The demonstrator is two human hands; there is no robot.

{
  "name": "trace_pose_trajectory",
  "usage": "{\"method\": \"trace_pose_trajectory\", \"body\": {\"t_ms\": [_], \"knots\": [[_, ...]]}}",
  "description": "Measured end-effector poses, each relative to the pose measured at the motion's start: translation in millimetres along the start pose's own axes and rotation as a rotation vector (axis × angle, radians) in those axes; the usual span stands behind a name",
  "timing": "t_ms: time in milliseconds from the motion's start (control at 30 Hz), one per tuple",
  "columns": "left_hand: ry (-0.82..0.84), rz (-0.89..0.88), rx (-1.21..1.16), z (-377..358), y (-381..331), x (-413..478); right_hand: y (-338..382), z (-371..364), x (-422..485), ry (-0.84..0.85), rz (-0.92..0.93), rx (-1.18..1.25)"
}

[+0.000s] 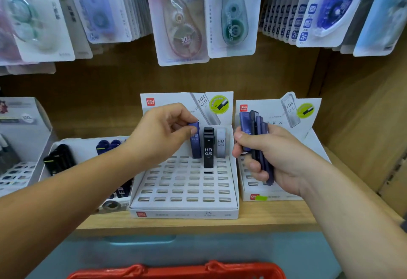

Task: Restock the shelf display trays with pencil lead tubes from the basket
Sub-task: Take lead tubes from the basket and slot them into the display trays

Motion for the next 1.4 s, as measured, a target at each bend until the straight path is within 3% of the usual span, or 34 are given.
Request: {"method": "trace_pose_trajectory", "body": {"t_ms": [233,567,733,933,1100,1267,1400], "knots": [[0.016,-0.044,-0.018,2,9,2,-3,-11,4,0.067,-0.006,0.048],[0.079,-0.295,0.290,9,-3,2,-2,-13,3,0.056,-0.041,0.068],[0.041,-0.142,0.108,10,1,0,0,-18,2,0.059,-0.045,0.113],[0.085,-0.150,0.080,9,-2,-8,-1,-18,1,0.069,-0.078,0.144],[0.080,-0.161,0.169,8,4,-8,3,-14,0,0.023,-0.011,0.088],[0.010,-0.389,0.454,3,-4,2,6,-8,2,-0.013,0.066,0.020],[0.092,-0.385,0.592,-6,-13,-1,12,6,3,-0.135,0.105,0.038]]}}
Point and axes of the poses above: each hand's wrist, its own x-axis towards the middle knuckle, its own z-axis out of the back of the hand, y = z × x, the point moved 3 cm from there along x, towards the middle knuckle, and after that the axes turned 10 degrees about -y, right-handed, at the moved point
